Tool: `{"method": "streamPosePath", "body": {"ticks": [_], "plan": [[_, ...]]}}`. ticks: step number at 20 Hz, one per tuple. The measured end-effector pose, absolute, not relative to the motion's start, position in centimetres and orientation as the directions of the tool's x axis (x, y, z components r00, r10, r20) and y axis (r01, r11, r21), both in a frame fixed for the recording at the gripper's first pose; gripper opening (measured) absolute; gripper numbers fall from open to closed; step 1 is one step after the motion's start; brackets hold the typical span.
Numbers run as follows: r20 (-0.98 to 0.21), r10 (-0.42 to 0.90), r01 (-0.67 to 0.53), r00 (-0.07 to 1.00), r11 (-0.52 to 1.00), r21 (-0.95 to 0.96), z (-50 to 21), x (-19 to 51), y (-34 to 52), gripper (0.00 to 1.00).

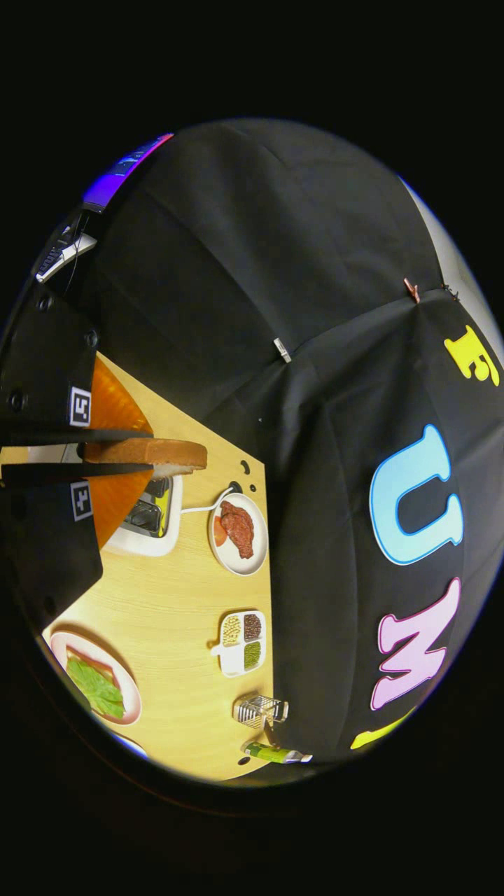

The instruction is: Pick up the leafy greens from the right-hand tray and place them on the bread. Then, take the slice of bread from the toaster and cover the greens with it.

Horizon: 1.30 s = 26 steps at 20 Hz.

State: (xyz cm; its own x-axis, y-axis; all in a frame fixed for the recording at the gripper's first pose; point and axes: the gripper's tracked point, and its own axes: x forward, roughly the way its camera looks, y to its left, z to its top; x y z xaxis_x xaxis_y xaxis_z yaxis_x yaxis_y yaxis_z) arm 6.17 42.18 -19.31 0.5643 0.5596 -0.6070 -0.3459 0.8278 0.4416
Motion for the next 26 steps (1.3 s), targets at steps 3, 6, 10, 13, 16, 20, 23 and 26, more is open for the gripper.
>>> {"method": "streamPosePath", "body": {"ticks": [3,6,10,13,16,20,23,26], "plan": [[-0.577,0.575,-0.354,0.58,0.816,0.457,-16.8,6.4,41.1,0.14],[-0.544,0.58,-0.354,0.606,0.809,0.469,-14.4,6.9,39.4,0.14],[-0.533,0.558,-0.323,0.636,0.82,0.473,-13.7,7.2,35.0,0.14],[-0.563,0.524,-0.262,0.639,0.836,0.482,-15.4,7.1,31.3,0.14],[-0.591,0.493,-0.203,0.638,0.849,0.488,-17.7,6.5,27.6,0.14],[-0.622,0.459,-0.142,0.635,0.86,0.49,-20.5,5.6,22.8,0.14],[-0.644,0.449,-0.101,0.619,0.859,0.502,-23.0,4.8,19.9,0.14],[-0.66,0.45,-0.075,0.602,0.854,0.515,-25.4,4.1,17.5,0.14]]}}
